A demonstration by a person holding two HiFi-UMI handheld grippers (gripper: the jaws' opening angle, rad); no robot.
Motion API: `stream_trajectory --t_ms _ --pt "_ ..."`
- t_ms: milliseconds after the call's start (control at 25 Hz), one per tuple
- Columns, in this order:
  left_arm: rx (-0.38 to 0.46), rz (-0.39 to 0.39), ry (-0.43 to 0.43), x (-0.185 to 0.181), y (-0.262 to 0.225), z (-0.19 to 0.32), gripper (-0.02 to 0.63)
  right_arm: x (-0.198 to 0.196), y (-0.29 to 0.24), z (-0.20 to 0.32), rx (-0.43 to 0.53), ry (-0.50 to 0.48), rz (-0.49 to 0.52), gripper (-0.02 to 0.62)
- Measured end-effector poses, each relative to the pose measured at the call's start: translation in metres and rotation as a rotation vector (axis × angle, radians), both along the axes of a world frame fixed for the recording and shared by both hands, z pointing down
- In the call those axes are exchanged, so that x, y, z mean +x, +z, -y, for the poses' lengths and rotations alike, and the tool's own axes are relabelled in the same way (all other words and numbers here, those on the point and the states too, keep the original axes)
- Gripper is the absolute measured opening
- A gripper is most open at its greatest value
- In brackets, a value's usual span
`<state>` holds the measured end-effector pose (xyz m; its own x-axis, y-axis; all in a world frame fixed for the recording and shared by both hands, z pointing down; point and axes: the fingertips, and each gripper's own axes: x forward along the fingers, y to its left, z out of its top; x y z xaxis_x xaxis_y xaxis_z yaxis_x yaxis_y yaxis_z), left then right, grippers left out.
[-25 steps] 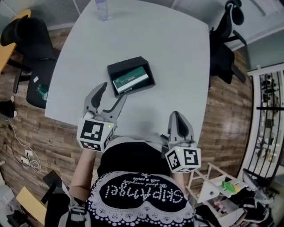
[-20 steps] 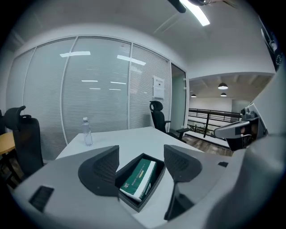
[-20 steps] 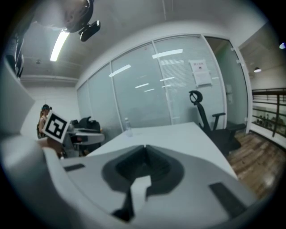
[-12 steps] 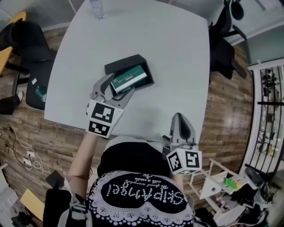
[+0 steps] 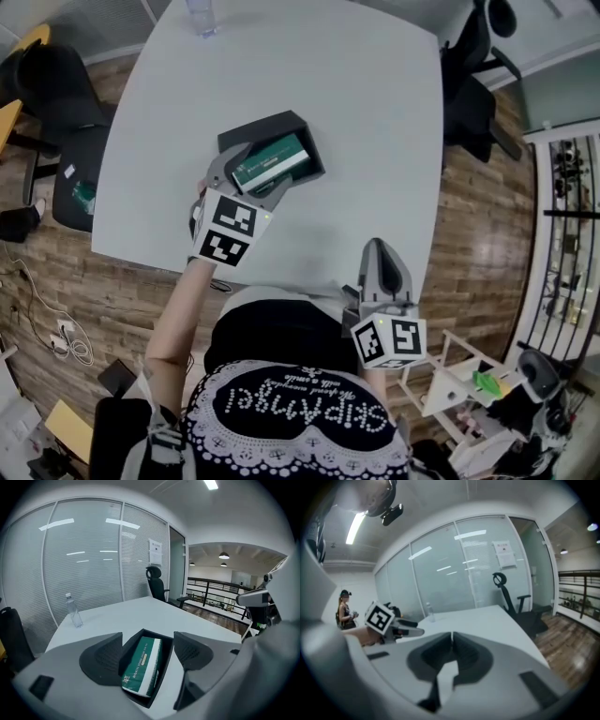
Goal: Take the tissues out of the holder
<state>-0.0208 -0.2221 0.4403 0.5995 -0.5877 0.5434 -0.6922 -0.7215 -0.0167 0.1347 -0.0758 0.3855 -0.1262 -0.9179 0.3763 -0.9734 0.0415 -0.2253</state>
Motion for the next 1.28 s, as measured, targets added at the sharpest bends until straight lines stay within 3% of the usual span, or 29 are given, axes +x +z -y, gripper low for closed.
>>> stream_trajectory --t_ms 560,840,1280 --pt "-0.160 0.107 0.044 0.016 0.066 0.001 0.339 0.006 0.001 -0.001 -0.009 0.009 -0.003 0.035" --pt "-0.165 0.147 0.005 0.011 0.083 0.014 0.339 0.006 0.002 0.000 -0.013 0.013 -0.002 0.035" --pt "-0.219 0.209 0.030 0.016 0.109 0.021 0.353 0.009 0.003 -0.001 -0.016 0.016 -0.003 0.035"
